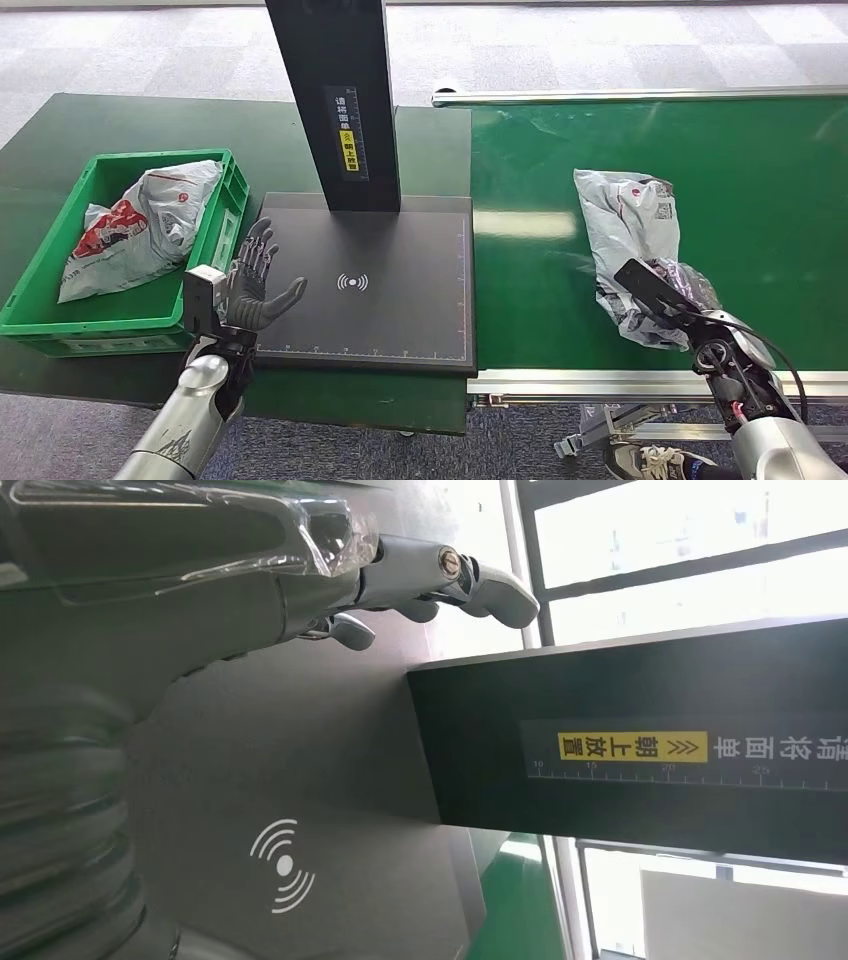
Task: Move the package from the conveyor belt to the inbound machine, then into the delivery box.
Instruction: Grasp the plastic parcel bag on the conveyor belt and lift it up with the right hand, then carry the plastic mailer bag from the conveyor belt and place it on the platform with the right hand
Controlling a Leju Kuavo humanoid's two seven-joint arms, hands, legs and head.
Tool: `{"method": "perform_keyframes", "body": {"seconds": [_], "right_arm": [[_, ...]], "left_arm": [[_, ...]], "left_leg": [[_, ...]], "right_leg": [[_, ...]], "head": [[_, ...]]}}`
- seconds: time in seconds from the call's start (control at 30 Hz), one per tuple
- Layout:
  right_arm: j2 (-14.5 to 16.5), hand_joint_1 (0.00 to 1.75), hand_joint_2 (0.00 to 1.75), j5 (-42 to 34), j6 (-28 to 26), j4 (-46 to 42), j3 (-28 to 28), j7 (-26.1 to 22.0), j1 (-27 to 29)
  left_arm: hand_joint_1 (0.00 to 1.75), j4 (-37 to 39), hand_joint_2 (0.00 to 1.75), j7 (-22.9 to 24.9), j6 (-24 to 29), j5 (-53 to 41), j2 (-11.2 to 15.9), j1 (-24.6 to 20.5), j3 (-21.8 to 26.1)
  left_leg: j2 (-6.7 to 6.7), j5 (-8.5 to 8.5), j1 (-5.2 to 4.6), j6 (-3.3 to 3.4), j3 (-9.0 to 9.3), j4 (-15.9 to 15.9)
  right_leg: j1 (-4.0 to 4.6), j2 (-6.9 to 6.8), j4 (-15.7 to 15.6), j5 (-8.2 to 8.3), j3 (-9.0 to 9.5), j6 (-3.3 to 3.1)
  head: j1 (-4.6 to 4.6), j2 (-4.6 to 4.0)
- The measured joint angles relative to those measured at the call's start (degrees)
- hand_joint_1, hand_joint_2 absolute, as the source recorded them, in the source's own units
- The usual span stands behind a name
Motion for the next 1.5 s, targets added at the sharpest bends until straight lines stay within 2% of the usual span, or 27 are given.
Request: {"method": "perform_keyframes", "body": {"seconds": [0.17, 0.27, 0.37, 0.57, 0.8, 0.97, 1.2, 1.37, 1.5], "right_arm": [[0.9, 1.75, 1.75, -2.8, -7.6, -5.2, -1.6, -6.0, 2.1], [1.7, 1.75, 1.75, -3.4, -12.9, -12.8, -3.0, -8.3, 4.9], [2.2, 1.75, 1.75, -1.0, -15.9, -20.8, -3.2, -9.3, 7.7], [2.7, 1.75, 1.75, 6.7, -17.1, -31.7, -0.7, -9.8, 11.1], [3.0, 1.75, 1.75, 9.6, -16.2, -35.4, 2.1, -10.2, 11.5], [3.9, 1.75, 1.75, 13.8, -12.0, -35.3, 9.2, -10.4, 6.9], [5.8, 1.75, 1.75, 15.9, -5.4, -32.3, 24.0, -10.3, -2.4], [8.1, 1.75, 1.75, 17.2, -4.2, -26.2, 34.4, -11.6, -8.1], [10.9, 1.75, 1.75, 17.0, -4.2, -20.9, 40.0, -12.4, -11.0]], "left_arm": [[0.00, -0.2, 1.75, -0.6, 0.2, 0.1, 0.1, 0.0, 0.0], [0.00, -0.2, 1.75, -2.1, 0.6, 0.2, 0.0, -0.2, 0.0], [0.00, -0.2, 1.75, -3.4, 1.1, 0.0, 0.0, -0.8, 0.0], [0.00, 0.0, 1.75, -3.9, 1.2, 0.0, -0.5, -2.6, -0.1], [0.00, 0.6, 1.75, -4.4, 1.0, -0.1, -0.8, -3.5, -0.2], [0.00, 1.5, 1.75, -4.6, 0.7, -0.1, -1.2, -5.2, -1.0], [0.00, 2.2, 1.75, -4.7, 0.4, -0.5, -2.2, -6.7, -1.1], [0.00, 2.2, 1.75, -4.4, 0.1, -0.6, -3.0, -8.3, -1.4], [0.00, 2.4, 1.75, -4.2, 0.0, -0.6, -3.7, -9.4, -1.9]], "left_leg": [[0.00, 0.00, 0.00, 0.00, -0.01, 0.0], [0.00, 0.00, 0.01, 0.00, -0.01, 0.0], [0.01, 0.00, 0.01, 0.00, -0.02, 0.0], [0.04, 0.00, 0.00, 0.00, -0.01, 0.0], [0.10, 0.00, 0.00, 0.00, -0.03, 0.0], [0.13, 0.01, 0.02, -0.01, -0.03, 0.0], [0.15, 0.04, 0.02, -0.02, -0.01, 0.0], [0.13, 0.03, 0.02, -0.02, -0.02, 0.0], [0.13, 0.03, 0.02, -0.02, -0.01, 0.0]], "right_leg": [[0.01, 0.00, 0.0, 0.00, -0.03, 0.00], [0.01, 0.00, 0.0, 0.00, -0.06, 0.00], [0.01, 0.01, 0.0, 0.00, -0.08, 0.00], [0.01, 0.02, 0.0, 0.00, -0.07, 0.00], [0.01, 0.07, 0.0, 0.00, -0.07, -0.01], [0.03, 0.13, 0.0, 0.01, -0.08, -0.01], [0.04, 0.17, 0.0, 0.02, -0.08, -0.02], [0.03, 0.17, 0.0, 0.01, -0.08, -0.02], [0.03, 0.18, 0.0, 0.02, -0.08, -0.02]], "head": [[0.01, -0.01], [0.01, -0.01], [0.01, -0.01], [0.01, -0.01], [0.01, -0.01], [0.01, -0.01], [0.02, -0.01], [0.02, -0.01], [0.01, -0.01]]}}
